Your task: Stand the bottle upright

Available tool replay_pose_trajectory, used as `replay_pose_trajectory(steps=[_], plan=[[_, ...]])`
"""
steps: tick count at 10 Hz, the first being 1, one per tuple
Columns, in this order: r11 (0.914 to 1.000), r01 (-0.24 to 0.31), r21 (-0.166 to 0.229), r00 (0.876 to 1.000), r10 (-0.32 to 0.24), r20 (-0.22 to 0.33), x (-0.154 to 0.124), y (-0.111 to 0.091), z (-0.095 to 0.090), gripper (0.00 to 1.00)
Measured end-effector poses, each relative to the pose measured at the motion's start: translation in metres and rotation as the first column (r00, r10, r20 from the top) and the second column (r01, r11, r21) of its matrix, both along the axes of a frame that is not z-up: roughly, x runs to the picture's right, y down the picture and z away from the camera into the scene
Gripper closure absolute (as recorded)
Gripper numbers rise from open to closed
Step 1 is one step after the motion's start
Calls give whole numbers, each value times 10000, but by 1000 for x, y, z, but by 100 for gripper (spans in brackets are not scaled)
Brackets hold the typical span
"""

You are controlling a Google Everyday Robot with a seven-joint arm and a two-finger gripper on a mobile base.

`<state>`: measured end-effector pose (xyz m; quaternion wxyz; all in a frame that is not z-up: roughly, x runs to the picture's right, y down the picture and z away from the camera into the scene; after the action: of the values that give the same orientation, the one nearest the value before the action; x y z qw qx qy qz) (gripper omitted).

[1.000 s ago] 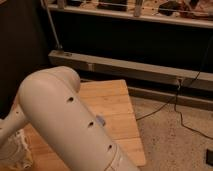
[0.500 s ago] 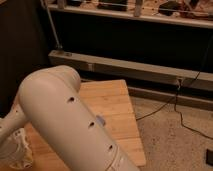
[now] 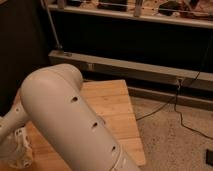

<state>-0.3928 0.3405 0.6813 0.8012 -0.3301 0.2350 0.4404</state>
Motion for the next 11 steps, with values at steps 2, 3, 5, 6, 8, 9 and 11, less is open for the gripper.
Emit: replay_pose_trajectory(steps=[2, 3, 5, 6, 8, 9, 11], plan=[[10000, -4, 7, 10000, 4, 1, 1, -3, -3, 72], [10000, -19, 9, 10000, 19, 0, 2, -6, -5, 72], [10000, -62, 28, 10000, 62, -28, 5, -11, -9, 72], [10000, -80, 38, 10000, 80, -41, 6, -13, -11, 72], [9999, -112, 78, 9999, 113, -34, 8, -17, -14, 72], [9998, -138, 108, 9999, 138, -23, 8, -19, -15, 72], [9997, -180, 158, 9998, 181, -9, 9, -22, -17, 72]])
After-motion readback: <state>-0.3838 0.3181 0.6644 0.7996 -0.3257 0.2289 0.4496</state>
